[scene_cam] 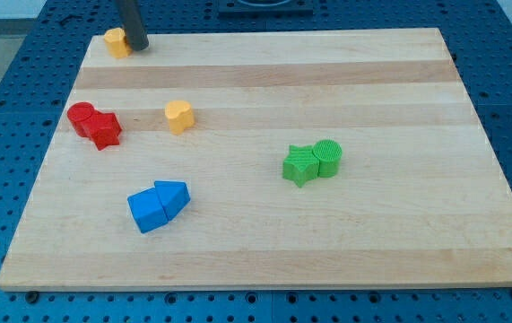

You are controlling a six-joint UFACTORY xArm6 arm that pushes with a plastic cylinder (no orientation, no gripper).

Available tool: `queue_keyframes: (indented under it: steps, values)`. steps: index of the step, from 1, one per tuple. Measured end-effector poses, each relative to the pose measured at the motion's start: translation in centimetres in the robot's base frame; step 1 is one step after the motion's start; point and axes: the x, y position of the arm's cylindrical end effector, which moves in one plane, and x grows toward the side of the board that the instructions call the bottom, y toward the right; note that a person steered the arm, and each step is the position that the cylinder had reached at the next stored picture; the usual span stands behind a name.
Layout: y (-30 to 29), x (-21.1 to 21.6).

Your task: Nudge the red circle a bit up

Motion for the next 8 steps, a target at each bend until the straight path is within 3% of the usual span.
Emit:
queue_keyframes:
  steps: [3, 4, 7, 8]
  values:
    - [20.3, 4.1]
    - [25.2, 8.2]
    - [24.7, 20.8]
    - [21.3, 24.0]
